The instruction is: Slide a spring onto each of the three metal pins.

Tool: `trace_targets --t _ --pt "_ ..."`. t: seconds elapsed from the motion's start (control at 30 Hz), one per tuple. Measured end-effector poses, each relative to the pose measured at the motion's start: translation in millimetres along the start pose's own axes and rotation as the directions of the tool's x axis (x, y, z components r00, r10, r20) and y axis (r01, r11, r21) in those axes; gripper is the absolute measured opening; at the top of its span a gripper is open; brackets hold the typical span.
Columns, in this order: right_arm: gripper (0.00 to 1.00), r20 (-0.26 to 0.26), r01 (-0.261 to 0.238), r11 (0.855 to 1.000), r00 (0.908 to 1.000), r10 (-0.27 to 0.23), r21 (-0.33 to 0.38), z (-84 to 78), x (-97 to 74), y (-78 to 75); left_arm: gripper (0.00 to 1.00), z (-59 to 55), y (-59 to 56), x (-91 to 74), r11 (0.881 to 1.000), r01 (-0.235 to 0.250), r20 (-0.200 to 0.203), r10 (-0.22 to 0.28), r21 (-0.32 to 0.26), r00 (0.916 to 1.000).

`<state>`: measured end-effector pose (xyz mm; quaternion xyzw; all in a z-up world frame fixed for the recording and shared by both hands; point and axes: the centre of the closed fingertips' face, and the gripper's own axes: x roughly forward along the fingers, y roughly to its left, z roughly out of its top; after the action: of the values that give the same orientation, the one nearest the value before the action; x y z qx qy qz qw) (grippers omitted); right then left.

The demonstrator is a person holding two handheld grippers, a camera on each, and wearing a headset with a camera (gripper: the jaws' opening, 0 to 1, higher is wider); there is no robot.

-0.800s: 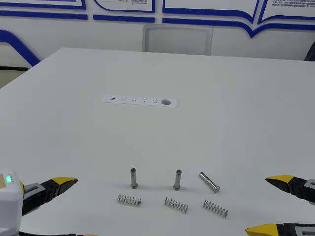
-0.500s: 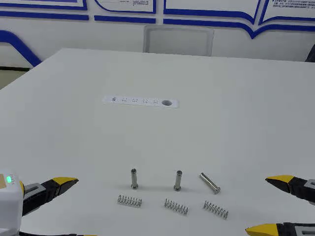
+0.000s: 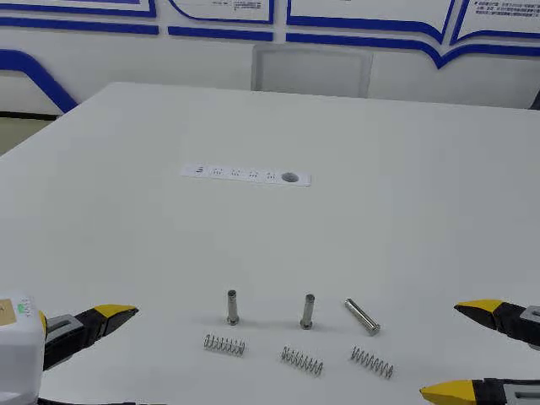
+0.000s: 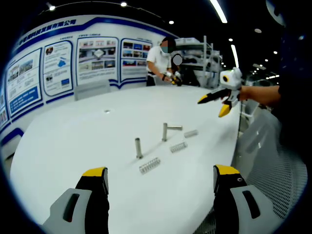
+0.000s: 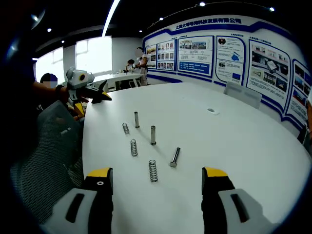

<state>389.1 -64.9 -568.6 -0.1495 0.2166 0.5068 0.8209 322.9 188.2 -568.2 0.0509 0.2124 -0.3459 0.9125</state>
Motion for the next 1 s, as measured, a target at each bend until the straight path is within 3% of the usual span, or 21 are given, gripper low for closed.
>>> trace_targets --t 0.33,0.5,1.0 --pt "0.73 -0.017 -0.011 1.0 0.9998 0.011 -0.007 5.4 12.4 -7.0 0.9 -1.2 -2.8 -0.3 1.0 -0.004 0.003 0.004 -0.006 1.0" --pt "0.66 -0.033 -0.004 1.0 0.9994 0.004 0.004 9.4 23.0 -13.9 0.9 -2.7 -4.3 0.4 1.0 -0.005 0.002 0.005 -0.007 1.0" --pt "0.46 -0.155 0.033 0.999 0.9874 -0.03 0.015 9.1 64.7 -35.2 0.9 -2.8 -6.9 2.3 1.0 -0.003 0.001 0.003 -0.008 1.0"
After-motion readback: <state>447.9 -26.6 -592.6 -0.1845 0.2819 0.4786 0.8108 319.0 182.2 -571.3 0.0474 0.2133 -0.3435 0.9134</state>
